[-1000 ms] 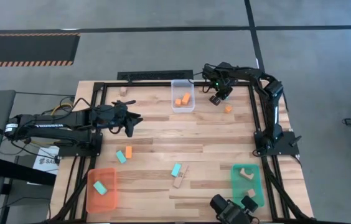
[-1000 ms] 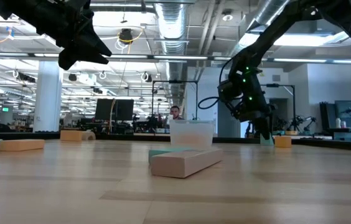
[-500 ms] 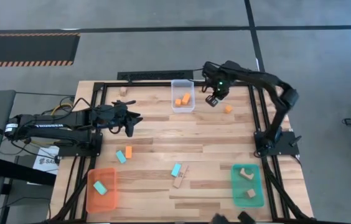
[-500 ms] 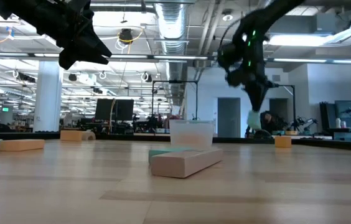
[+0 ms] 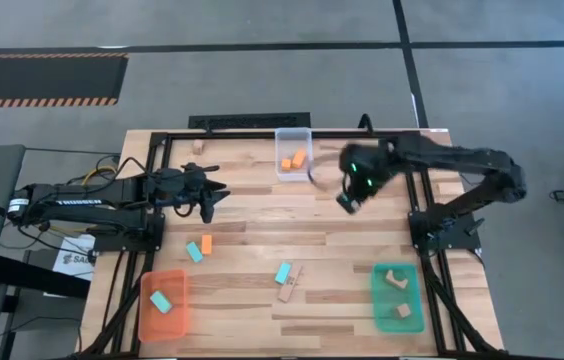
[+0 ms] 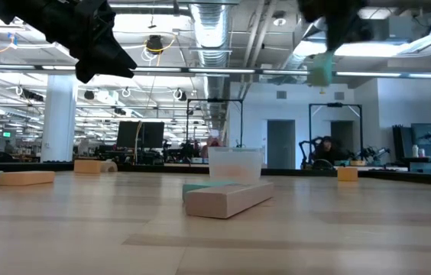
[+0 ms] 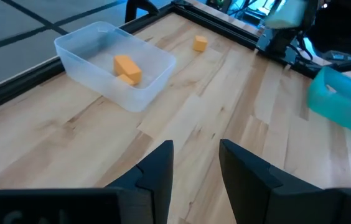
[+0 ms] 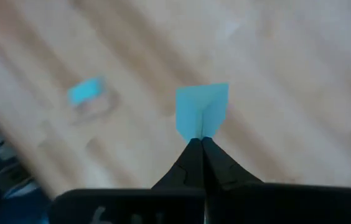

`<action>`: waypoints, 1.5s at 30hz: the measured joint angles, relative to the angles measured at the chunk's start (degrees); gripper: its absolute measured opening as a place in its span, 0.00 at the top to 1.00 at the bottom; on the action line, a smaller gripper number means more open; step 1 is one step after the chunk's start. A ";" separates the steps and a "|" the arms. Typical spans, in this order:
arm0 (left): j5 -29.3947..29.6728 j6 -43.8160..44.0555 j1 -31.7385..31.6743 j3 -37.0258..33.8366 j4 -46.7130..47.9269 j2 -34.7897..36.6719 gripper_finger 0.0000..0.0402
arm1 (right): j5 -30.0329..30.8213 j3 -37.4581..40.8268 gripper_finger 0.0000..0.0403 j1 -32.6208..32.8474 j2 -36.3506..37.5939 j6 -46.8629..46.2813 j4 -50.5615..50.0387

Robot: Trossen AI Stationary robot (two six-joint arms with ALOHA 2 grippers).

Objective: Sort & place blocks by color
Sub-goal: Put the sky blue block into the transparent orange bin

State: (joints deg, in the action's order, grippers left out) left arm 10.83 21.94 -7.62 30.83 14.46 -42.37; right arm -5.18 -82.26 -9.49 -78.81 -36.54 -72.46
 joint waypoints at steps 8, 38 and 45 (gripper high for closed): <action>0.02 -3.72 -0.02 0.00 -0.28 0.00 0.71 | -1.21 -0.01 1.00 22.25 1.03 -27.89 -7.24; -2.64 4.36 -1.60 -0.02 23.79 -0.90 0.71 | -23.92 -2.65 1.00 16.59 -34.82 5.36 79.08; -7.68 4.93 -1.60 -0.02 25.01 -0.81 0.71 | -27.10 -7.46 1.00 14.48 -43.49 4.71 79.21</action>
State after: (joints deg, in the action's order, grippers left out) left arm 3.15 26.87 -9.21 30.81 39.46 -43.18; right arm -32.28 -89.72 4.99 -122.31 -31.83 6.75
